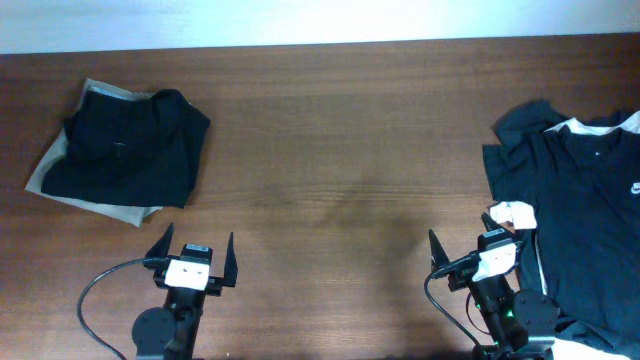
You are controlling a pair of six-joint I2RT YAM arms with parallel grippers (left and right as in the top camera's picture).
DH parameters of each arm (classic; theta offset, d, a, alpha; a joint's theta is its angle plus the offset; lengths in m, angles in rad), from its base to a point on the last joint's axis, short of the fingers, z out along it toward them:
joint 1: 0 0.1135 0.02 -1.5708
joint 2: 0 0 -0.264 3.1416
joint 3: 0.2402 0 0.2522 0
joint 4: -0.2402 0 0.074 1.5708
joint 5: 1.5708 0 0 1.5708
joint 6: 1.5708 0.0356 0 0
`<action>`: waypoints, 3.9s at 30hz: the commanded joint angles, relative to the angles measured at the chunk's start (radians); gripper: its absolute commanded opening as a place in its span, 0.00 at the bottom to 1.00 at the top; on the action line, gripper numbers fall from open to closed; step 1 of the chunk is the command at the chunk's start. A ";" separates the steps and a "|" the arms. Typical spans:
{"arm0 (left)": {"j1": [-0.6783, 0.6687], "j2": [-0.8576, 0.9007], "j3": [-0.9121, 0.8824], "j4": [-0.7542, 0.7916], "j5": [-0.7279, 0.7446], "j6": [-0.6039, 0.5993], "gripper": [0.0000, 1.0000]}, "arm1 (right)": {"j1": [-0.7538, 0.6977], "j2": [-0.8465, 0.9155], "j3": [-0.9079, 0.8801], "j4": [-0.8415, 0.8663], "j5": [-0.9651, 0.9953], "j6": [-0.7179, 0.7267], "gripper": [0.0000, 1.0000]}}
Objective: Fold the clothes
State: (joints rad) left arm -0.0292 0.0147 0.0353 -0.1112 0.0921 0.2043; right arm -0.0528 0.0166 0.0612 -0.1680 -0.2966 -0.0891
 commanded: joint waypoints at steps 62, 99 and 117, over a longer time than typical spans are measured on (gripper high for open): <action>0.004 1.337 1.363 -0.747 0.352 -0.039 0.99 | -0.013 1.376 1.345 -0.828 0.098 0.077 0.99; -0.171 1.376 1.362 -0.806 0.198 -0.039 0.99 | -0.384 1.880 1.649 -0.668 0.351 0.325 0.04; -0.044 1.236 1.426 -0.816 0.119 -0.039 0.99 | 0.497 1.608 1.683 -0.899 -0.107 0.089 0.24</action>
State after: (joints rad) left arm -0.1211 1.3094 1.4284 -0.9234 0.2302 0.1738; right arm 0.2810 1.6272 1.7317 -1.0519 -0.3908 0.0010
